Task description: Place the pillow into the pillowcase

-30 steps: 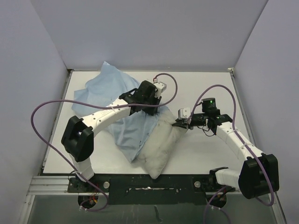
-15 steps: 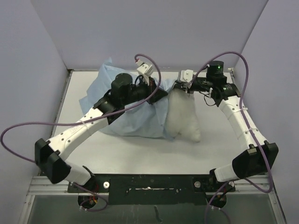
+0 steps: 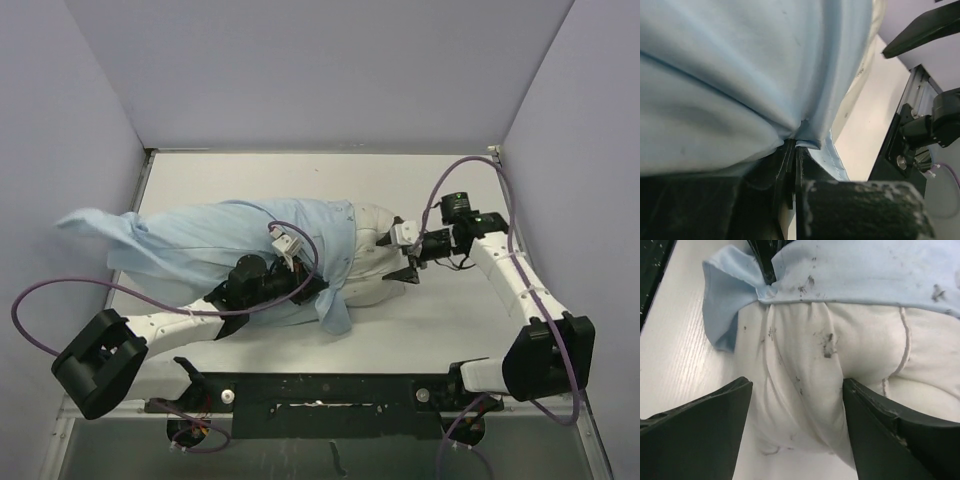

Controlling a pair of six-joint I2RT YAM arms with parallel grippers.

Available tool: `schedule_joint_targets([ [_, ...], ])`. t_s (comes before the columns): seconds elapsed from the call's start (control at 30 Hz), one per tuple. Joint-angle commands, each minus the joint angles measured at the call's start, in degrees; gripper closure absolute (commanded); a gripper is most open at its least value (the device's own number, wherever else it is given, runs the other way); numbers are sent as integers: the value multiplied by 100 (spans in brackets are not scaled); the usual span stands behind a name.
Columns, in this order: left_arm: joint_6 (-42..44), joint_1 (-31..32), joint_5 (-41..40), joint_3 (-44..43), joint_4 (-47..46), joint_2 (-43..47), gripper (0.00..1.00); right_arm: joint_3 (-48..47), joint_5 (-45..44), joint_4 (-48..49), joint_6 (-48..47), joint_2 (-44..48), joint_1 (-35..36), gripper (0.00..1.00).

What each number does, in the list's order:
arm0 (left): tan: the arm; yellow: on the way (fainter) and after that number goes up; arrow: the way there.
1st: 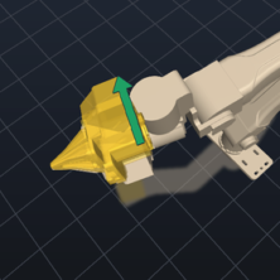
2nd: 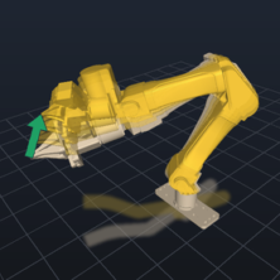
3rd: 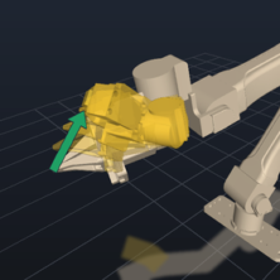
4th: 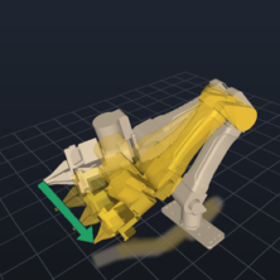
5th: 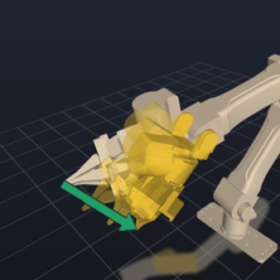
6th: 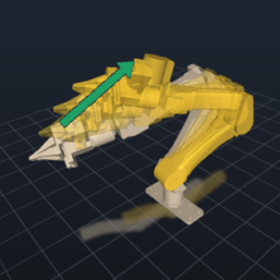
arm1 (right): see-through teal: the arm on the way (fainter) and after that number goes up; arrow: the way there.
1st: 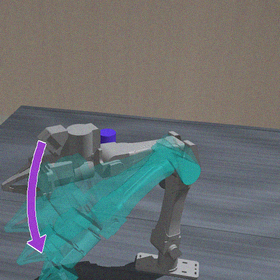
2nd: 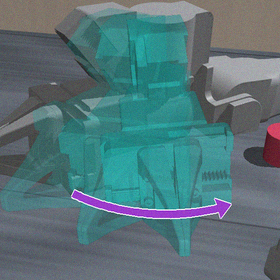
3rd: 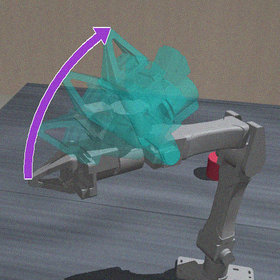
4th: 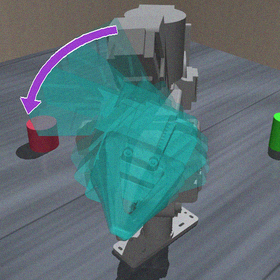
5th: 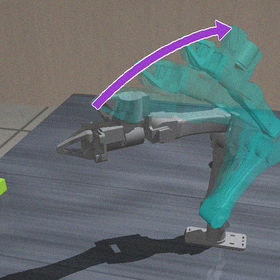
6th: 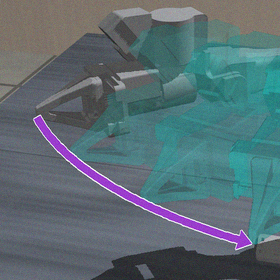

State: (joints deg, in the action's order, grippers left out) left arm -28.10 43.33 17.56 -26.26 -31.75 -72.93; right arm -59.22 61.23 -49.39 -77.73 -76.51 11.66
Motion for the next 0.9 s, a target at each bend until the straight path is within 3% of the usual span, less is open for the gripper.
schedule_joint_targets([
  [0.0, -135, 132, -248, 93, -989, 270, 100, -1336, 862, -3067, -1078, 262, -370, 22],
  [0.1, -113, 173, -312, 147, -841, 550, 100, -1705, 759, -2388, 295, 270, -375, 14],
  [0.2, -61, 214, -304, 114, -540, 845, 100, -1272, -23, -171, 2365, 424, -355, 1],
  [0.23, -45, 223, -287, 113, -469, 922, 100, -1047, -423, 602, 2950, 459, -311, 2],
  [0.3, -17, 250, -278, 100, -280, 1052, 100, -783, -1118, 1419, 3280, 259, -178, 2],
  [0.4, -3, 270, -244, 14, -16, 1258, 100, -823, -1650, 1127, 2979, -449, 285, 3],
  [0.47, 45, 287, -219, -158, 329, 1409, 100, -668, -1708, 999, 2865, -697, 595, 20],
  [0.53, 80, 307, -322, -548, 1105, 1615, 100, -293, -1641, 1223, 2976, -615, 768, 56],
  [0.57, 81, 306, -468, -812, 1720, 1741, 100, -84, -1587, 1438, 2966, -466, 809, 68],
  [0.6, 130, 307, -642, -1164, 2330, 1850, 98, 119, -1569, 1563, 2894, -276, 841, 78],
  [0.63, 155, 307, -876, -1542, 3037, 1942, 89, 307, -1566, 1702, 2817, -61, 857, 86],
  [0.7, 230, 299, -1347, -2317, 4159, 2078, 71, 717, -1561, 1918, 2652, 337, 906, 93],
  [0.77, 365, 299, -1653, -2857, 4688, 2138, 53, 987, -1553, 2033, 2489, 597, 956, 97],
  [0.87, 466, 299, -2128, -3552, 5141, 1901, 38, 1114, -1526, 2067, 2404, 751, 988, 99],
])
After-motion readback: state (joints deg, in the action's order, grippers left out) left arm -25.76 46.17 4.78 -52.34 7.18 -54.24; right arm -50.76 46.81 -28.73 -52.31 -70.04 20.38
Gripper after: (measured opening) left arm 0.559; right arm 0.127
